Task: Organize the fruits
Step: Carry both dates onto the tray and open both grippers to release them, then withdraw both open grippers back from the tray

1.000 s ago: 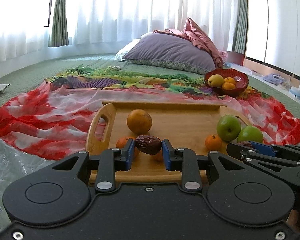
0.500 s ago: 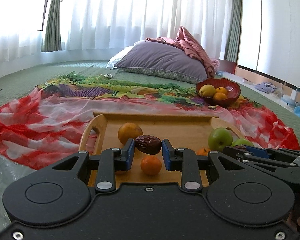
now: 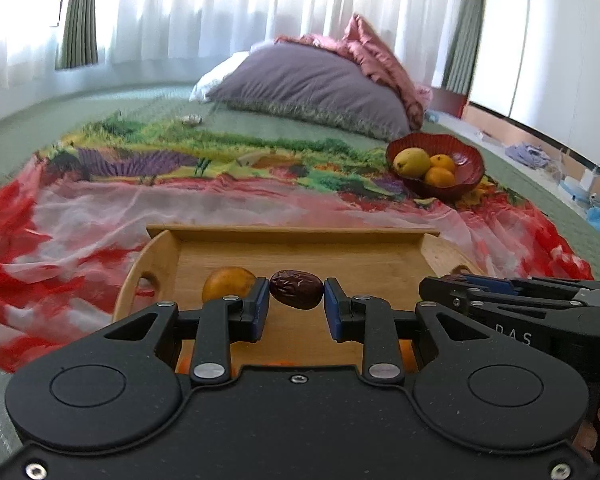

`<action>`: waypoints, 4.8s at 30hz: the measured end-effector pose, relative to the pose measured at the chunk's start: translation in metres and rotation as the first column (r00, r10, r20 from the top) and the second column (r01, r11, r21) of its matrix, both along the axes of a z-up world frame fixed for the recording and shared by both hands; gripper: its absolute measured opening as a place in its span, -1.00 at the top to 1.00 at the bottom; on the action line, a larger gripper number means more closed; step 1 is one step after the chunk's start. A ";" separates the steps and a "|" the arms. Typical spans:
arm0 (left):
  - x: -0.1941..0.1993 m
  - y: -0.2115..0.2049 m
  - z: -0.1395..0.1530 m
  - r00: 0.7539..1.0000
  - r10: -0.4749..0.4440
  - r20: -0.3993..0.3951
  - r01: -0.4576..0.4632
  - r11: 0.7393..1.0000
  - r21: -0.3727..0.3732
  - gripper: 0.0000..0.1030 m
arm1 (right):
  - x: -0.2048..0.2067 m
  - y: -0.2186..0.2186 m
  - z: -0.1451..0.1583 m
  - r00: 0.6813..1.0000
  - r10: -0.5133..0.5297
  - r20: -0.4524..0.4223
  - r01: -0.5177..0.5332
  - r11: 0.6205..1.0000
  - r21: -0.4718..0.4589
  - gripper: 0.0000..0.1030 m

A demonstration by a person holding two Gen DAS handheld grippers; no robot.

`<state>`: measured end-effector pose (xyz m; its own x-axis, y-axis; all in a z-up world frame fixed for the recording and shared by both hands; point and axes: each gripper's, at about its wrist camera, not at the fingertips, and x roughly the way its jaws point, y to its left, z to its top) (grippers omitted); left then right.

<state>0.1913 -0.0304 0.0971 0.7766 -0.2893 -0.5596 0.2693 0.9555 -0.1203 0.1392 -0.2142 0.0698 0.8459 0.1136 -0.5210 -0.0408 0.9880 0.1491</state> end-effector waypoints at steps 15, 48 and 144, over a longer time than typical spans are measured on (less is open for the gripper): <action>0.113 -0.028 -0.021 0.975 0.011 -0.223 0.009 0.996 0.088 0.46 | 0.093 0.004 -0.014 0.973 0.072 -0.220 -0.096 0.990 -0.101 0.31; 0.153 -0.046 -0.052 0.957 -0.007 -0.292 0.053 0.987 0.150 0.45 | 0.112 0.023 -0.040 0.942 0.151 -0.300 -0.202 0.968 -0.147 0.24; -0.101 0.027 -0.049 0.994 0.108 0.036 -0.111 0.987 0.119 -0.99 | -0.092 0.016 -0.034 0.997 -0.036 0.073 0.046 0.990 -0.132 -1.00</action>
<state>0.0901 -0.0032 0.0479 0.8164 -0.1331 -0.5619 0.1639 0.9865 0.0045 0.0469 -0.1978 0.0359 0.8833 0.0114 -0.4686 -0.0056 0.9999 0.0136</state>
